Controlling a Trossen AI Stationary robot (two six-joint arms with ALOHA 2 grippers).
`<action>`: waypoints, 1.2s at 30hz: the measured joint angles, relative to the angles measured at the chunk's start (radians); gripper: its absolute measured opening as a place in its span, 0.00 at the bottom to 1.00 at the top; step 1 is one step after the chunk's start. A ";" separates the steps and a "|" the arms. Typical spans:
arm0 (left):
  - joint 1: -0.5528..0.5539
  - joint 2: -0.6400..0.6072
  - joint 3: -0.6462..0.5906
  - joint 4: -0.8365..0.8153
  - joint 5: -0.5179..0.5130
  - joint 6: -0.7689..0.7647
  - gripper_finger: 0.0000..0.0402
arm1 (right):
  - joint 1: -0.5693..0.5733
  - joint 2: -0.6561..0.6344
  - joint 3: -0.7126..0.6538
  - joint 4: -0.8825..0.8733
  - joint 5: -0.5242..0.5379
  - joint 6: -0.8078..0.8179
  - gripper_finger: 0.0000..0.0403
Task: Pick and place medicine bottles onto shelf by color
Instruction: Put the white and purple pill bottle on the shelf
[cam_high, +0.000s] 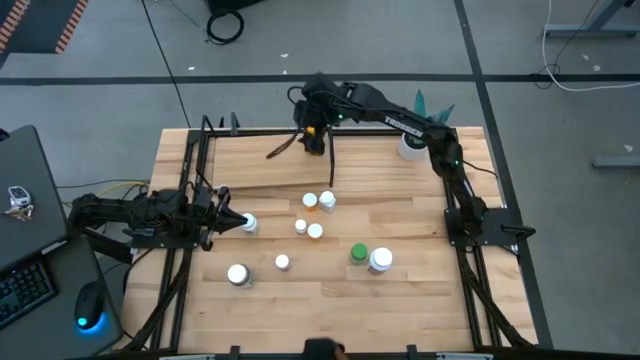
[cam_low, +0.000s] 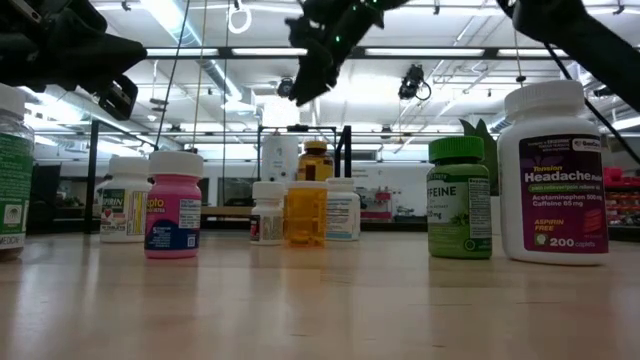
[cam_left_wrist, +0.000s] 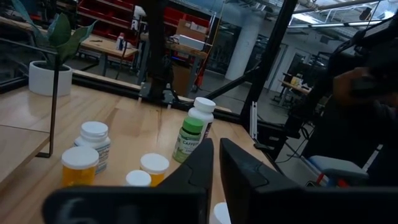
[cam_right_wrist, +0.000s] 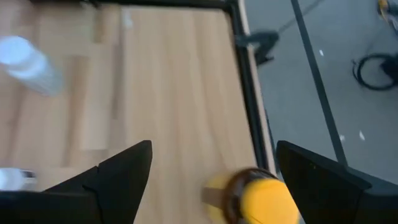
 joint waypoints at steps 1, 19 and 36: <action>0.000 0.000 0.000 0.000 0.000 0.000 0.09 | 0.015 -0.009 0.000 0.000 0.000 0.002 0.87; 0.000 0.000 0.000 0.000 0.000 0.000 0.08 | 0.271 -0.031 -0.002 -0.188 -0.042 0.042 0.87; 0.000 0.000 0.000 0.000 0.000 0.000 0.07 | 0.456 -0.038 -0.065 -0.521 0.056 0.304 0.84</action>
